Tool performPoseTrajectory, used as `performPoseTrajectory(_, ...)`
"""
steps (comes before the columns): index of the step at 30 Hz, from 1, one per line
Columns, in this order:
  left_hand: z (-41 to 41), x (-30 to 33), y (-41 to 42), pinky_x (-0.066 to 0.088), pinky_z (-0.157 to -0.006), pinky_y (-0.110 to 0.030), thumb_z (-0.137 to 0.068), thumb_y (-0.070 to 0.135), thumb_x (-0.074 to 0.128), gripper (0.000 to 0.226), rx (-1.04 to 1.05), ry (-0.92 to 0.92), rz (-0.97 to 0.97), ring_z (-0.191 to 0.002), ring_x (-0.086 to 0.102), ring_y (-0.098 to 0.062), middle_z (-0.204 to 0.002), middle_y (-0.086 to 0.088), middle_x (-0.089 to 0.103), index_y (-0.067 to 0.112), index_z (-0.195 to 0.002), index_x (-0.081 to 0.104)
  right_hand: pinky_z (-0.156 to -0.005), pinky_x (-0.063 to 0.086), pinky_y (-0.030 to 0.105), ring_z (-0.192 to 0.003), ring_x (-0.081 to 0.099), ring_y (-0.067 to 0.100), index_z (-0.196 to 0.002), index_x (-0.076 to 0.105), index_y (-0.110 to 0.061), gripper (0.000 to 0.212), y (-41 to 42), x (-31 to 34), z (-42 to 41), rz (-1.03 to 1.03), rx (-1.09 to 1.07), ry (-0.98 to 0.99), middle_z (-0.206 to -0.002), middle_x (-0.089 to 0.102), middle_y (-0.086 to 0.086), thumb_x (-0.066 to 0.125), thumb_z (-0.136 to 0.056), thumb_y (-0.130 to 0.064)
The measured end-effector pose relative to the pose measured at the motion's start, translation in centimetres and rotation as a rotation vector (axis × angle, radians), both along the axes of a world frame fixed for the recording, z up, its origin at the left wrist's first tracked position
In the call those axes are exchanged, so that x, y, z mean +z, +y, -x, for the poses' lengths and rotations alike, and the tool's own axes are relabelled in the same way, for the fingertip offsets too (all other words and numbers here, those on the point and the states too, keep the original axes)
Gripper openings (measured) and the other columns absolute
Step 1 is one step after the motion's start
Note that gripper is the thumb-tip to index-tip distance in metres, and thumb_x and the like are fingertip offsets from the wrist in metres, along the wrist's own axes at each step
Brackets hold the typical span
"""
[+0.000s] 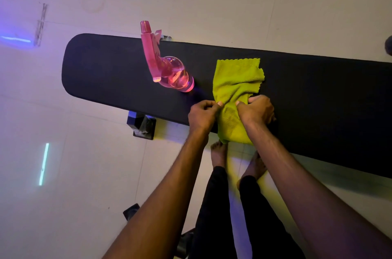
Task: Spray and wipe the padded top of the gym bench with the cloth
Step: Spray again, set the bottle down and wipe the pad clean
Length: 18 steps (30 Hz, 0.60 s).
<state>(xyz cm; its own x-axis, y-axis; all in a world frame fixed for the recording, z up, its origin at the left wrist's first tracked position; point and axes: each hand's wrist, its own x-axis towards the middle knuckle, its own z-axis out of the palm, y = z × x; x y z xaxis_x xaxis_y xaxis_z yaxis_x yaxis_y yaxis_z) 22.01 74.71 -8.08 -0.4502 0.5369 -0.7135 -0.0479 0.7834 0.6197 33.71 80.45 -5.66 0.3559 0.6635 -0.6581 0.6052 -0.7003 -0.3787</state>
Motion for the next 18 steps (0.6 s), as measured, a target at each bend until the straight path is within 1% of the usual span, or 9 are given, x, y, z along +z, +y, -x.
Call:
performPoseTrajectory(4,0.1,0.6,0.3,0.048,-0.058,-0.023,-0.090,0.045,0.074,0.026,-0.070,-0.160,0.073,-0.060,0.055,-0.007,-0.060,0.012,0.063,0.022,-0.080,0.077,-0.096,0.045,0.041,-0.114,0.065,0.040,-0.095,0.076,-0.008,0.018,0.5,0.1,-0.2,0.065,0.243,-0.024,-0.105,0.073,0.014,0.075,-0.092,-0.025)
performPoseTrajectory(6,0.0,0.9,0.3,0.048,-0.061,-0.022,-0.091,0.041,0.073,0.019,-0.083,-0.253,0.075,-0.069,0.061,-0.007,-0.066,0.014,0.069,0.023,-0.086,0.077,-0.082,0.048,0.038,-0.098,0.066,0.037,-0.096,0.076,-0.002,0.019,0.7,0.0,-1.1,0.091,0.327,0.069,-0.093,0.070,0.015,0.070,-0.093,-0.020)
performPoseTrajectory(7,0.0,1.0,0.4,0.051,-0.069,-0.024,-0.092,0.037,0.073,0.016,-0.072,-0.289,0.063,-0.080,0.065,-0.011,-0.077,0.011,0.074,0.022,-0.093,0.078,-0.076,0.048,0.037,-0.091,0.065,0.036,-0.096,0.074,0.001,0.020,0.8,-0.1,-1.6,0.093,0.323,0.132,-0.090,0.068,0.017,0.069,-0.092,-0.018)
performPoseTrajectory(9,0.0,1.5,0.5,0.055,-0.089,-0.039,-0.091,0.032,0.072,0.021,-0.038,-0.335,0.053,-0.103,0.068,-0.025,-0.103,-0.004,0.077,0.016,-0.104,0.078,-0.074,0.051,0.038,-0.084,0.062,0.039,-0.094,0.071,0.005,0.020,0.7,0.1,-2.7,0.094,0.213,0.297,-0.088,0.066,0.023,0.069,-0.092,-0.014)
performPoseTrajectory(10,0.1,1.8,0.5,0.053,-0.095,-0.048,-0.091,0.032,0.071,0.026,-0.021,-0.358,0.055,-0.110,0.067,-0.032,-0.112,-0.011,0.075,0.014,-0.108,0.077,-0.074,0.050,0.037,-0.081,0.061,0.035,-0.093,0.072,0.003,0.016,0.6,0.3,-3.2,0.112,0.126,0.399,-0.087,0.066,0.021,0.069,-0.093,-0.012)
performPoseTrajectory(12,0.1,2.4,0.4,0.052,-0.093,-0.051,-0.093,0.032,0.068,0.030,-0.017,-0.428,0.050,-0.111,0.066,-0.037,-0.121,-0.019,0.071,0.011,-0.114,0.074,-0.070,0.052,0.030,-0.078,0.066,0.024,-0.091,0.072,-0.005,0.007,0.3,0.7,-4.0,0.170,-0.052,0.602,-0.085,0.072,0.009,0.067,-0.095,-0.008)
performPoseTrajectory(14,-0.1,2.8,0.4,0.054,-0.088,-0.046,-0.096,0.031,0.066,0.025,-0.037,-0.467,0.028,-0.104,0.069,-0.032,-0.116,-0.015,0.074,0.014,-0.113,0.074,-0.069,0.055,0.029,-0.078,0.068,0.016,-0.094,0.070,-0.014,0.009,0.1,1.0,-4.9,0.191,-0.134,0.718,-0.088,0.074,0.004,0.067,-0.097,-0.006)
performPoseTrajectory(16,-0.3,3.2,0.3,0.057,-0.079,-0.039,-0.097,0.032,0.068,0.021,-0.078,-0.418,0.003,-0.091,0.071,-0.024,-0.100,-0.006,0.077,0.016,-0.107,0.076,-0.076,0.054,0.033,-0.082,0.067,0.017,-0.106,0.070,-0.010,0.011,0.0,1.2,-6.0,0.182,-0.164,0.739,-0.093,0.073,0.004,0.068,-0.097,-0.005)
performPoseTrajectory(18,-0.4,3.6,0.1,0.059,-0.076,-0.042,-0.096,0.031,0.070,0.024,-0.122,-0.327,-0.015,-0.084,0.070,-0.019,-0.096,-0.007,0.078,0.011,-0.107,0.076,-0.078,0.054,0.035,-0.086,0.067,0.019,-0.124,0.065,-0.007,0.030,-0.1,1.6,-6.9,0.161,-0.205,0.741,-0.099,0.073,0.007,0.070,-0.095,-0.004)
